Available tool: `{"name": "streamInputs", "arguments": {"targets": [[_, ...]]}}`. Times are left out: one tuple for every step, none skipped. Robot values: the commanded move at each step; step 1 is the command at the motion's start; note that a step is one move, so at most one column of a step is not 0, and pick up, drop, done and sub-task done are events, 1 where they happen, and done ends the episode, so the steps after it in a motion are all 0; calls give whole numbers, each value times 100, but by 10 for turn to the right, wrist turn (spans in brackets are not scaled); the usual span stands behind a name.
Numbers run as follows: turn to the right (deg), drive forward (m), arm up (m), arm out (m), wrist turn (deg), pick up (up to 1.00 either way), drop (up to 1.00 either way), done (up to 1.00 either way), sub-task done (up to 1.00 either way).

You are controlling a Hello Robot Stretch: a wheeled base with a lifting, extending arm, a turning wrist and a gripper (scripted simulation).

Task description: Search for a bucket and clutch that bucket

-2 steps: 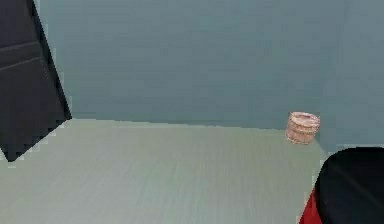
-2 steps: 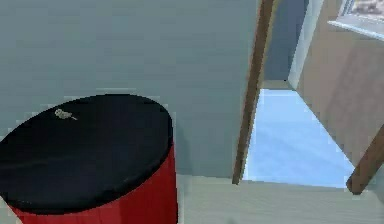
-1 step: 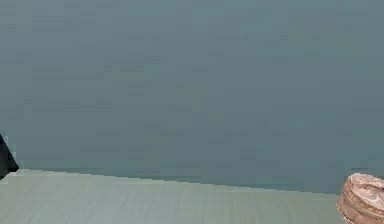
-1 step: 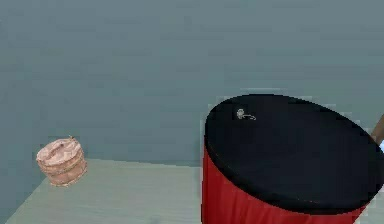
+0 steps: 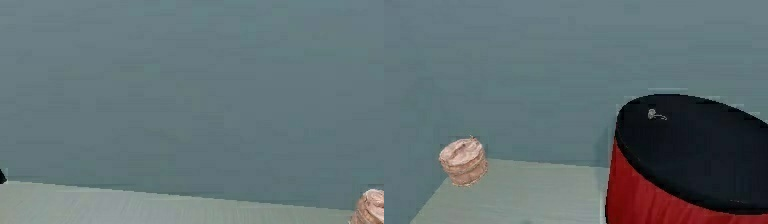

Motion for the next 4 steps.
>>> {"name": "streamInputs", "arguments": {"targets": [[450, 0, 0, 0, 0, 0, 0, 0, 0], [180, 0, 0, 0, 0, 0, 0, 0, 0], [0, 55, 0, 0, 0, 0, 0, 0, 0], [-450, 0, 0, 0, 0, 0, 0, 0, 0]]}}
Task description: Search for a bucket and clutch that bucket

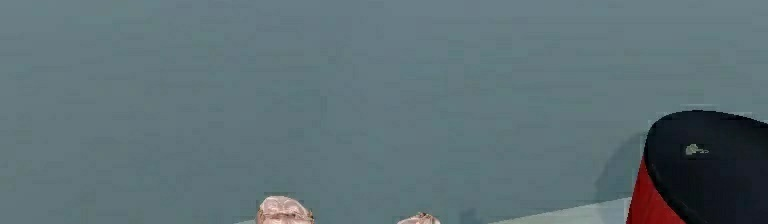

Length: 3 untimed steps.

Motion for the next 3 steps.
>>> {"name": "streamInputs", "arguments": {"targets": [[-450, 0, 0, 0, 0, 0, 0, 0, 0], [-90, 0, 0, 0, 0, 0, 0, 0, 0], [450, 0, 0, 0, 0, 0, 0, 0, 0]]}}
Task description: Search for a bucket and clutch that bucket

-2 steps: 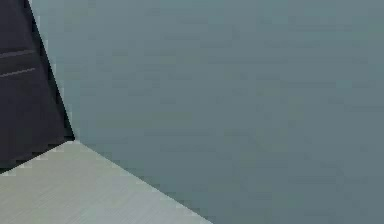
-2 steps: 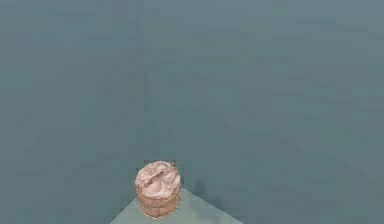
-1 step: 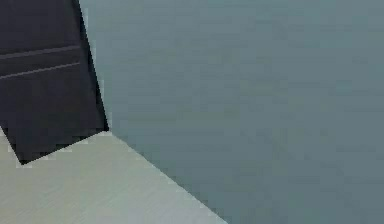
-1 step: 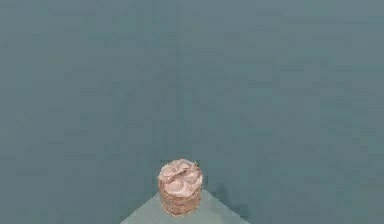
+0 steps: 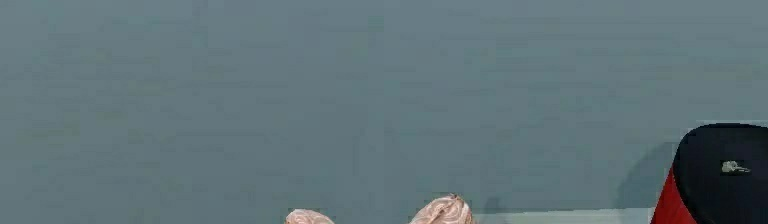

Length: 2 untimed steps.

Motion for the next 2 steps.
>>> {"name": "streamInputs", "arguments": {"targets": [[420, 0, 0, 0, 0, 0, 0, 0, 0], [0, 35, 0, 0, 0, 0, 0, 0, 0]]}}
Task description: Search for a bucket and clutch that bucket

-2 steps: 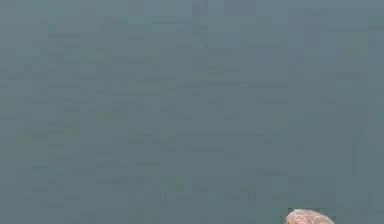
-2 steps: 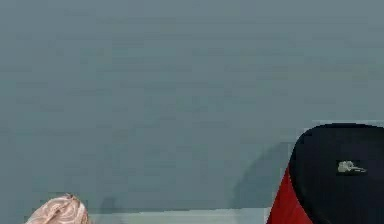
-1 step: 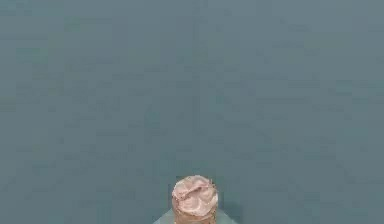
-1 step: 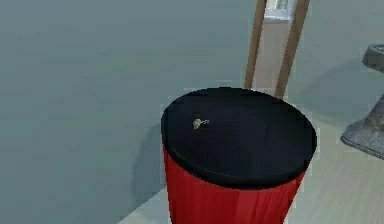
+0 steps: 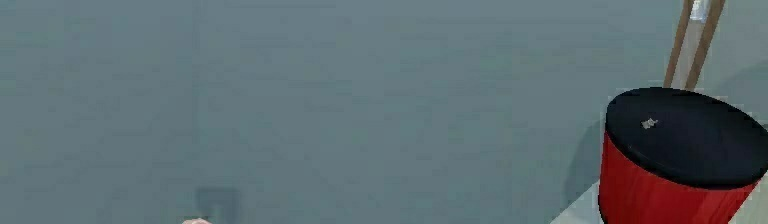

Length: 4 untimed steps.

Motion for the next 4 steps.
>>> {"name": "streamInputs", "arguments": {"targets": [[-450, 0, 0, 0, 0, 0, 0, 0, 0], [-360, 0, 0, 0, 0, 0, 0, 0, 0], [0, 0, 12, 0, 0, 0, 0, 0, 0], [0, 0, 0, 20, 0, 0, 0, 0, 0]]}}
